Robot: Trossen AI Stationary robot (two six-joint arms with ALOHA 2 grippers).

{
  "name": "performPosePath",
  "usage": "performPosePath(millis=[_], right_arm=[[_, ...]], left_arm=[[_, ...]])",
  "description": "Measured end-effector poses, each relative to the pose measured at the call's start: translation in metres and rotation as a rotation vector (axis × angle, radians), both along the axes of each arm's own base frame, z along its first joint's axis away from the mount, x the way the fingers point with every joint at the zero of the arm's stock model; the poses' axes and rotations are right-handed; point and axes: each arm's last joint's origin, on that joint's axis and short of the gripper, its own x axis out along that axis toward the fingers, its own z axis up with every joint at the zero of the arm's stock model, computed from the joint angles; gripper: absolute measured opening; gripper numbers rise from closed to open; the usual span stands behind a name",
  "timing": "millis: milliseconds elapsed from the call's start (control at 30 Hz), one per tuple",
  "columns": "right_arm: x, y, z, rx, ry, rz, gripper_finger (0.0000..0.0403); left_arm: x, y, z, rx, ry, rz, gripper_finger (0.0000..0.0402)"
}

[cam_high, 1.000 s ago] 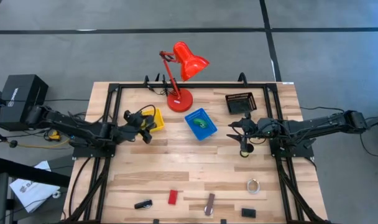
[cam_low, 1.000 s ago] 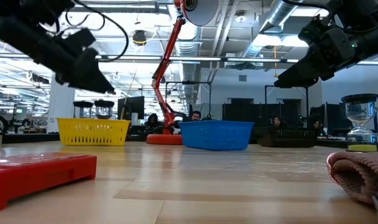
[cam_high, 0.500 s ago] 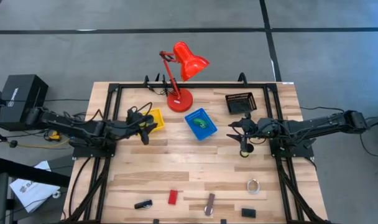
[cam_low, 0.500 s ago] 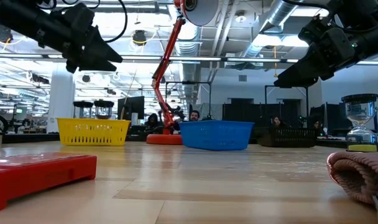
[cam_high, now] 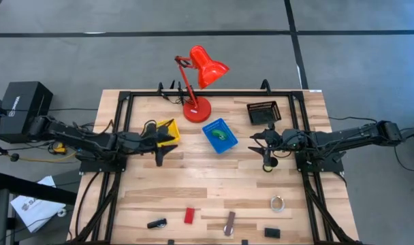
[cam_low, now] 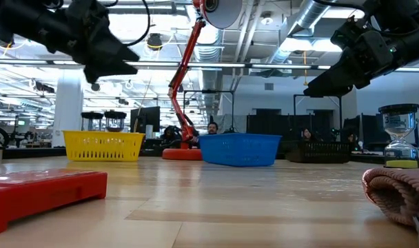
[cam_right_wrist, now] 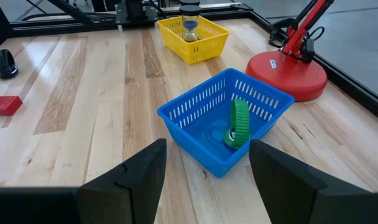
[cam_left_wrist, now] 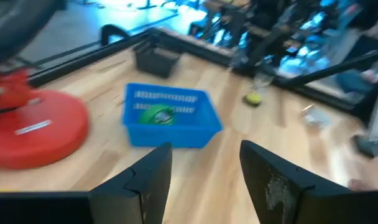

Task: Pick & Place Office items
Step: Put the white wristwatch into the blue bin

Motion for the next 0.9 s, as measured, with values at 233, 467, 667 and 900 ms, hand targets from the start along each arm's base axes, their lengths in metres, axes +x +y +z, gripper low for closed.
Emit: performPosePath(millis=[233,467,667,900], right_arm=[[0.000,0.000,0.000,0.000,0.000,0.001,0.0221],[0.000,0.000,0.000,-0.003,0.001,0.002,0.0221],[0.001,0.000,0.002,-0.069,-0.003,0.026,0.0221],[0.004,0.000,0.014,-0.406,-0.064,0.128,0.0221]], left_arm=[[0.031,-0.008,-0.008,0.067,-0.095,-0.147,0.0161],[0.067,-0.016,0.011,0.137,-0.225,-0.269,0.0165],[0.104,-0.028,0.032,0.155,-0.226,-0.369,0.0179],[0.132,-0.064,0.052,0.205,-0.019,-0.363,0.0181]])
